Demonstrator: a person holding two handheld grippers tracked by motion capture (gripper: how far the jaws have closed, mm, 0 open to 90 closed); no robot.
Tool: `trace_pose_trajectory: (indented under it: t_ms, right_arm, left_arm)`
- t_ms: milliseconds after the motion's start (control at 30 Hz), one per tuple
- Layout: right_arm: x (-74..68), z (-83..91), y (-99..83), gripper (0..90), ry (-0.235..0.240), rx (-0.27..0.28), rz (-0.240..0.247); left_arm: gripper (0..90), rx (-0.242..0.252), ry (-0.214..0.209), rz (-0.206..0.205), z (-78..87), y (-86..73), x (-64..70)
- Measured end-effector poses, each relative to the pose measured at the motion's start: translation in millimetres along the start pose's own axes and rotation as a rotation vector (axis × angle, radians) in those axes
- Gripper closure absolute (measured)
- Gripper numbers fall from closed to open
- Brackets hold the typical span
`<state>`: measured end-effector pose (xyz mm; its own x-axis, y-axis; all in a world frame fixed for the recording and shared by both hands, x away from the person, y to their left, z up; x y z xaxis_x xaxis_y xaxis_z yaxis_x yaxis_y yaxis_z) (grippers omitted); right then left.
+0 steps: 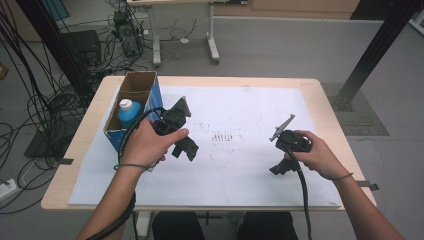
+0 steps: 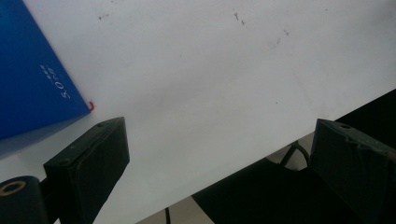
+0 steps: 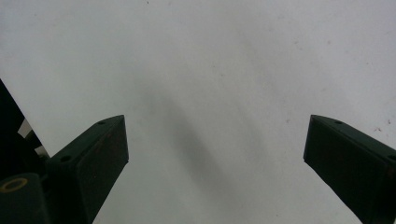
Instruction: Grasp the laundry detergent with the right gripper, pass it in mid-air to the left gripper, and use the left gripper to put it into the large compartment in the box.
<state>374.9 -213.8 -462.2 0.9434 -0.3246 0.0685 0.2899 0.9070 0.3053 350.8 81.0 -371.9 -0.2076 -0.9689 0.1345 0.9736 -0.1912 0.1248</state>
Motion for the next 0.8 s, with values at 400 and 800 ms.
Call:
trace_pose_trajectory:
  t_ms: [400,800]
  right_arm:
    - [0.1,-1.5,0.3,6.6,0.001,0.001,0.001]
    - [0.9,0.6,-0.4,6.8,-0.007,0.013,-0.011]
  left_arm:
    - [5.3,-0.009,-0.006,0.003,-2.2,-1.4,-0.6]
    - [5.3,-0.007,-0.011,0.003,1.9,-1.0,-0.9]
Point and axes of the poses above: each handheld gripper's, and its own axes: z roughly backward along the jaws, y roughly out of its top, x roughly to its right, the point moved 10 cm from there along -z, roughly forward along the jaws, and after that the axes turned 15 degrees about z, right-handed, at the moved point
